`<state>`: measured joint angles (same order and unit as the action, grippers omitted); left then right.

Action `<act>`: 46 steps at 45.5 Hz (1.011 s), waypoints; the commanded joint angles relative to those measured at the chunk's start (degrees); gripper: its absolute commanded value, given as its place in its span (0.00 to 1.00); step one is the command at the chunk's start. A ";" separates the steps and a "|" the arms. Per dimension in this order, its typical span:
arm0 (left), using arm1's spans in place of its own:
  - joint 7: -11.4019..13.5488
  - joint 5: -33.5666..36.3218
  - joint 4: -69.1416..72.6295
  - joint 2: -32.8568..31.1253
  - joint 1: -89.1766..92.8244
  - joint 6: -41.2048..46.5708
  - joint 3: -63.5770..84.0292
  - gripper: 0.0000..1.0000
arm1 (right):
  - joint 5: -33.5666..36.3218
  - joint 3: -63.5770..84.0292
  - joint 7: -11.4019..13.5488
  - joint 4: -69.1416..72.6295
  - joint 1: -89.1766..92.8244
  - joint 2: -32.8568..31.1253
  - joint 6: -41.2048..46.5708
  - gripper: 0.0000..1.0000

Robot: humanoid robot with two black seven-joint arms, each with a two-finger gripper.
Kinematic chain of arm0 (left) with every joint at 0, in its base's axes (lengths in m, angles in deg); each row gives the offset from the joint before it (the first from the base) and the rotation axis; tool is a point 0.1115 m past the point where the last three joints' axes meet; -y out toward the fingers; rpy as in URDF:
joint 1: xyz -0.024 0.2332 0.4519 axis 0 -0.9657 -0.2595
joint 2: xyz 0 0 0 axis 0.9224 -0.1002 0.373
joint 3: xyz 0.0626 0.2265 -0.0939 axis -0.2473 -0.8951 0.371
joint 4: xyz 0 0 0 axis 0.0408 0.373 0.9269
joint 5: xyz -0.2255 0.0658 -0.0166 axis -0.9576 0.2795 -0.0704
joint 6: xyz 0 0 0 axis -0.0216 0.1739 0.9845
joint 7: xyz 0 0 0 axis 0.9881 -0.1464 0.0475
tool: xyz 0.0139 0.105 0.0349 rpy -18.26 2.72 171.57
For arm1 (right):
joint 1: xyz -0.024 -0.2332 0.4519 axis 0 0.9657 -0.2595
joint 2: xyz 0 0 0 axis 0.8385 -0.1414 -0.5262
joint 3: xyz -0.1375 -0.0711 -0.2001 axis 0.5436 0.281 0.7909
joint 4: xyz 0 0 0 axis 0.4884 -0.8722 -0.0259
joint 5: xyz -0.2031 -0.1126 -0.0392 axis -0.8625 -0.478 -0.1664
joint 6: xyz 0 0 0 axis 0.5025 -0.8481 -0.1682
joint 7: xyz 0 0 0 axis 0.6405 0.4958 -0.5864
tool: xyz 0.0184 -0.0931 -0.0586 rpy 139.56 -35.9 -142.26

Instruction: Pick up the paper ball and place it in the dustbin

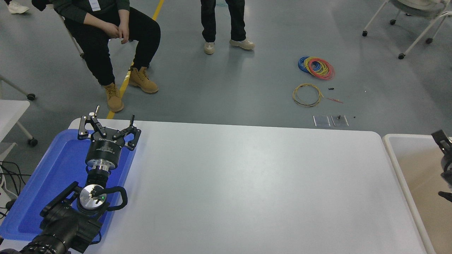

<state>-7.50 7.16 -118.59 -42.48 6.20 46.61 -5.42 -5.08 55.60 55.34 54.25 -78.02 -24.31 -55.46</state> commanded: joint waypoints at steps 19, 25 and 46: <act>0.00 0.00 0.00 0.02 0.00 -0.06 0.00 1.00 | -0.58 -52.68 -8.56 21.15 2.46 -0.73 0.35 1.00; 0.00 0.00 0.00 0.02 0.00 0.03 0.00 1.00 | -1.19 -54.54 -10.31 29.24 5.02 -0.73 1.05 1.00; 0.00 0.00 0.00 0.02 0.00 0.03 0.00 1.00 | -1.54 -61.22 -18.14 35.49 14.59 6.03 2.55 1.00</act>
<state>-7.50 7.15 -118.59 -42.47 6.20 46.64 -5.42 -6.50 -1.39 39.35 86.28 -68.59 -21.91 -53.55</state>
